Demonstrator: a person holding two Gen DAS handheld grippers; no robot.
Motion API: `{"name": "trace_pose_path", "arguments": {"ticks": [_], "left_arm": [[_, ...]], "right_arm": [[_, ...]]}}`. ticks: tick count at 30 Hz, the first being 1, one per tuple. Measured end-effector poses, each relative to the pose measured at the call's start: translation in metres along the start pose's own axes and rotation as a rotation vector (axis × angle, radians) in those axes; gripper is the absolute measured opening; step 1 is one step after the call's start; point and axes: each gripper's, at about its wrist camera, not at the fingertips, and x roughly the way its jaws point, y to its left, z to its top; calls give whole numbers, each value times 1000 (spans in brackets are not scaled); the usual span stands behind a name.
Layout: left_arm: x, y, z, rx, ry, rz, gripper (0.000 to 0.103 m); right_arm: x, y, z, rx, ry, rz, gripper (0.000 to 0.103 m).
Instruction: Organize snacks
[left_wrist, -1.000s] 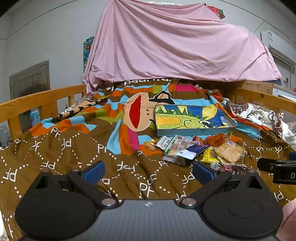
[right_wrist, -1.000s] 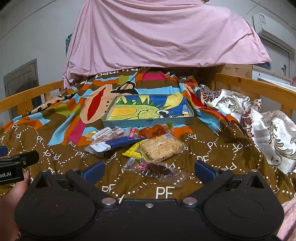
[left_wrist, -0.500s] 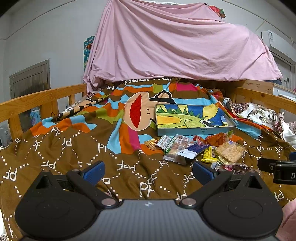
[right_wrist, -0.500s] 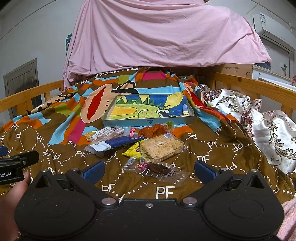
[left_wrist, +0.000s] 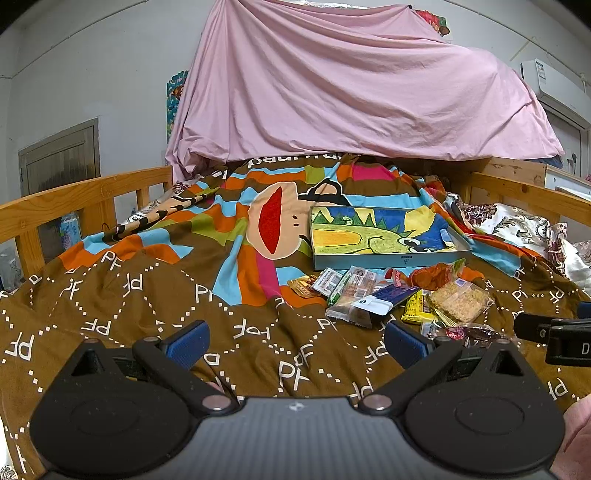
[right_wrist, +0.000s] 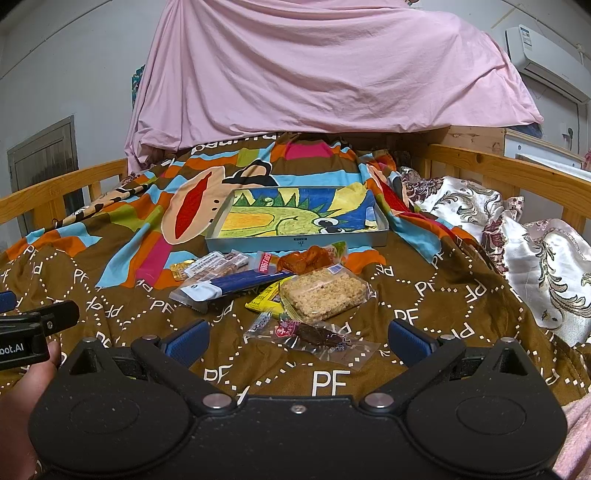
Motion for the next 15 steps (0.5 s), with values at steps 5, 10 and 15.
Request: {"name": "trace_pose_path", "arguments": {"ticks": [5,10,15], "left_arm": [[0,0,0,0,1,0,103],[0,1,-5,-3,7,-2,103],[7,6,-5,-16,23,-13,103]], "right_arm": [[0,-1,1,-2,1,1,103],[4,1,-1,-10,11,2,103],[8,-1,1,13,26,10,103]]}}
